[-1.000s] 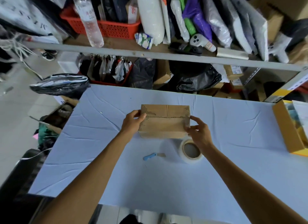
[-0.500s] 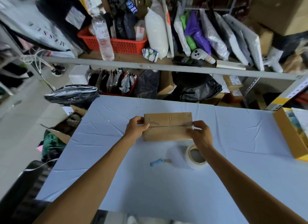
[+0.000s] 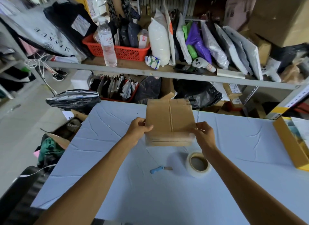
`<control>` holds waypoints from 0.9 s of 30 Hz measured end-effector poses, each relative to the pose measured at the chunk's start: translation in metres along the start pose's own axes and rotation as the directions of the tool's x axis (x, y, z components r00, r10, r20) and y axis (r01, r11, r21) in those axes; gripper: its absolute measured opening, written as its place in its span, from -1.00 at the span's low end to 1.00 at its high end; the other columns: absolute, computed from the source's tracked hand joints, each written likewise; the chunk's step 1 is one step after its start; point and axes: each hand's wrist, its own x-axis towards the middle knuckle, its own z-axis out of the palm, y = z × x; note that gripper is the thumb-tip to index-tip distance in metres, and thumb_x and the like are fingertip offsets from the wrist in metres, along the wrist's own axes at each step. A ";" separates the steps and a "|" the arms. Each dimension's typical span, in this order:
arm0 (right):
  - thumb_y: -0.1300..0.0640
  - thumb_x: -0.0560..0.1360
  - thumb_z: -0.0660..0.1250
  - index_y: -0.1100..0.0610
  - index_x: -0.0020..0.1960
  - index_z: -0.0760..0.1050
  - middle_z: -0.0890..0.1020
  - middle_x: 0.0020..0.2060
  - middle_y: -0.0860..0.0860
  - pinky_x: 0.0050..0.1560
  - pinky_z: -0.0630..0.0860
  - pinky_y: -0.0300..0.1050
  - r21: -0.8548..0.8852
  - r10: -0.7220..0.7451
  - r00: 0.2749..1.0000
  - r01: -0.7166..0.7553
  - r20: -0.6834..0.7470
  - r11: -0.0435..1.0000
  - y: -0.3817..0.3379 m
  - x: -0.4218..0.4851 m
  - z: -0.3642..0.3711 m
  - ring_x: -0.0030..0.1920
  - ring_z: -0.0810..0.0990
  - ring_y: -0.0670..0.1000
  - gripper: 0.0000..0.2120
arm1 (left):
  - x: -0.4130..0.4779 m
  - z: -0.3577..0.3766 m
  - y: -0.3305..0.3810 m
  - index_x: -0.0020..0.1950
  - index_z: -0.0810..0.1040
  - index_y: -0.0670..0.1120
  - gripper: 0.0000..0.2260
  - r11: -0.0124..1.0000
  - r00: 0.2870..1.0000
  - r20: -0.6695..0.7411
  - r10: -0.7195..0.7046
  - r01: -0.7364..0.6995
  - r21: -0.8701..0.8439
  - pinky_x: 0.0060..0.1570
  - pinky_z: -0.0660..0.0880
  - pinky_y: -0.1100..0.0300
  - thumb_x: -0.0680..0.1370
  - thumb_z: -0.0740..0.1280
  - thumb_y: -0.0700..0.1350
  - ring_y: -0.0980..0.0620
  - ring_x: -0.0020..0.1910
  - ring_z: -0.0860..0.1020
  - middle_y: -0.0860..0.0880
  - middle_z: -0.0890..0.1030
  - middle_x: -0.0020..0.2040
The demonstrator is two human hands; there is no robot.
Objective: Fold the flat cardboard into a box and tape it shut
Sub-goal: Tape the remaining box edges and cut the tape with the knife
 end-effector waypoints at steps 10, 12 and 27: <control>0.40 0.33 0.48 0.10 0.29 0.46 0.60 -0.07 0.08 -0.22 0.60 -0.02 0.014 -0.093 0.987 0.092 0.134 0.996 -0.001 0.011 -0.002 -0.08 0.63 0.14 -0.42 | 0.004 -0.001 0.001 0.35 0.33 -0.01 -0.41 0.985 0.992 -0.062 0.112 -0.103 0.140 0.12 0.50 -0.02 0.41 0.47 -0.29 -0.03 0.18 0.41 -0.06 0.45 0.20; 0.45 0.33 0.45 0.19 0.18 0.45 0.57 0.07 0.17 -0.20 0.58 -0.06 0.042 -0.106 0.987 0.101 0.124 0.994 0.000 0.012 0.001 0.05 0.60 0.20 -0.53 | 0.007 0.002 0.002 0.24 0.36 -0.07 -0.54 0.983 0.987 -0.095 0.129 -0.115 0.143 0.09 0.49 0.05 0.43 0.46 -0.26 -0.06 0.20 0.45 -0.08 0.44 0.25; 0.34 0.39 0.44 0.23 0.12 0.45 0.59 0.02 0.13 -0.21 0.49 -0.16 0.020 -0.010 0.998 0.008 0.070 1.000 0.015 0.038 0.008 -0.02 0.61 0.12 -0.66 | 0.035 0.009 -0.009 0.22 0.36 0.02 -0.57 0.991 0.994 -0.006 0.107 -0.107 0.075 0.03 0.48 0.14 0.45 0.41 -0.28 -0.01 0.10 0.52 -0.03 0.53 0.15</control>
